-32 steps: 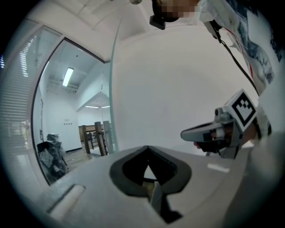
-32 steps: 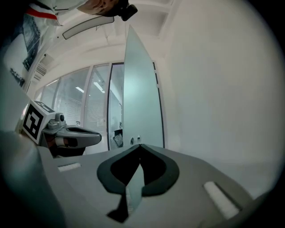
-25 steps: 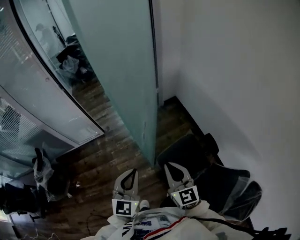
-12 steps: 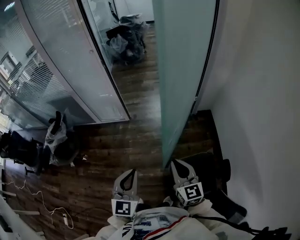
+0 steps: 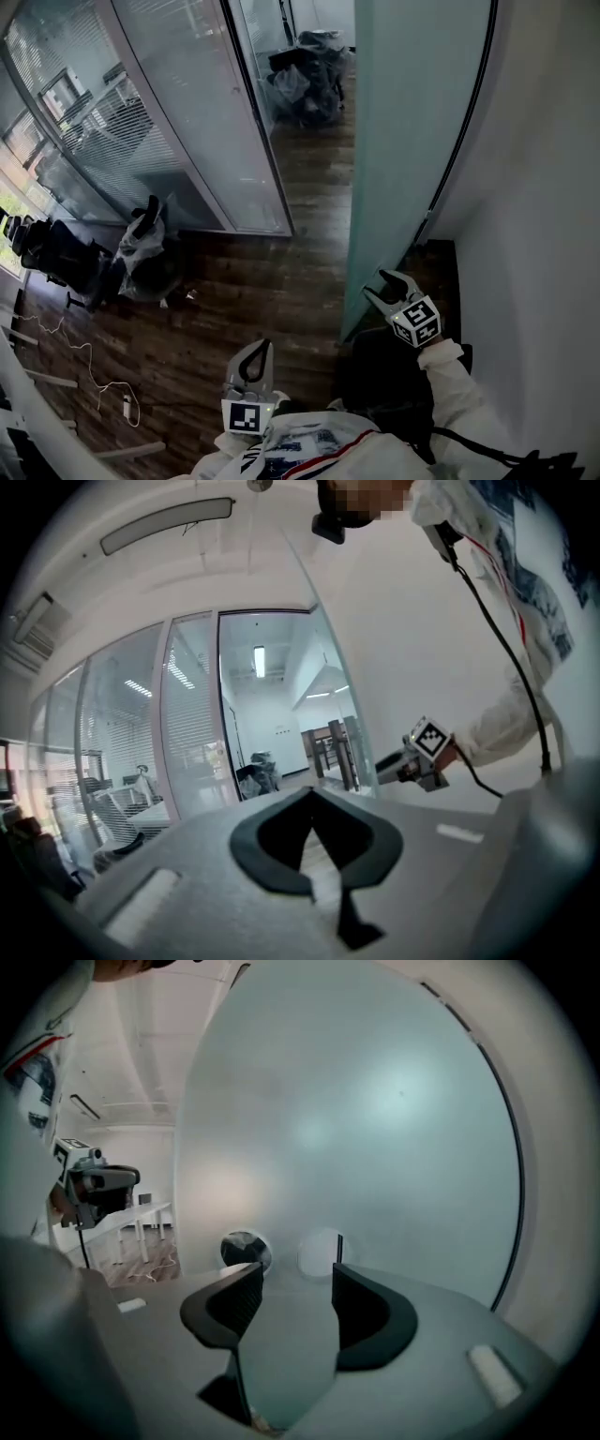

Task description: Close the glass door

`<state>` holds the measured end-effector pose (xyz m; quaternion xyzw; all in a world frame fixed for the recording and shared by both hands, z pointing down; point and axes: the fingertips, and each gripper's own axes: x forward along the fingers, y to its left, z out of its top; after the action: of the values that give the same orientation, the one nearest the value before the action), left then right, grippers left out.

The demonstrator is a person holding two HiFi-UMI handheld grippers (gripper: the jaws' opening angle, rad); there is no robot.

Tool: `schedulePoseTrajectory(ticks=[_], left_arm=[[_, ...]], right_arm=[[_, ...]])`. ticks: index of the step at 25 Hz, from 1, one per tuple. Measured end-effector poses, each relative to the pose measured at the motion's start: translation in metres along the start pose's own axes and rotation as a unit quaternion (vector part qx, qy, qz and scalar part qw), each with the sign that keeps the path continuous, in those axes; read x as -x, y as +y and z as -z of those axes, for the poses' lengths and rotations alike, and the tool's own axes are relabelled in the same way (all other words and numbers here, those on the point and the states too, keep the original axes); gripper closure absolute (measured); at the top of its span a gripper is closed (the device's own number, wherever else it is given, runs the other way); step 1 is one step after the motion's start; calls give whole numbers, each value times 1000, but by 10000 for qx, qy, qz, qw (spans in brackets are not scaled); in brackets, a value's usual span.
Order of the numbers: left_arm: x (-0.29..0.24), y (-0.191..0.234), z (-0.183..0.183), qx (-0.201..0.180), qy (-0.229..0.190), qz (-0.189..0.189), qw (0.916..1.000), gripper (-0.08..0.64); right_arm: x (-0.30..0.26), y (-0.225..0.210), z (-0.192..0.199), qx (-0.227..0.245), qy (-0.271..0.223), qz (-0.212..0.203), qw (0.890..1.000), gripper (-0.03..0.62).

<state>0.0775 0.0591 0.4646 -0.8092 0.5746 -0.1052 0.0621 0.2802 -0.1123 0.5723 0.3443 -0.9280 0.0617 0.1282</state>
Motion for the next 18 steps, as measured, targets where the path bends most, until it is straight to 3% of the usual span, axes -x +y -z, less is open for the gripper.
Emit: schedulePoseTrajectory(ticks=[3,6,13,15,18], left_arm=[[4,1,2,-37,84,-39,10000,561],[-7,-7,1,-33,122,67,9999,561],[-30,-41,-10,-269,-87,535,9982,561],[-27,-39,-10,-210,-74,480,9986,561],[-16,-26,-3,-143,39,308,9994,561]], right_arm=[[-3,6,-6,-87,-60,-419,9991,350],[-9,15,-13,-11,-153,-558,9983,350],[-43,13,-11,174,-81,-275,9994,363],[-48,14,-14,-3,-124,-242,9996,412],[-44,17,-20,-161,-359,-161,9991,430]])
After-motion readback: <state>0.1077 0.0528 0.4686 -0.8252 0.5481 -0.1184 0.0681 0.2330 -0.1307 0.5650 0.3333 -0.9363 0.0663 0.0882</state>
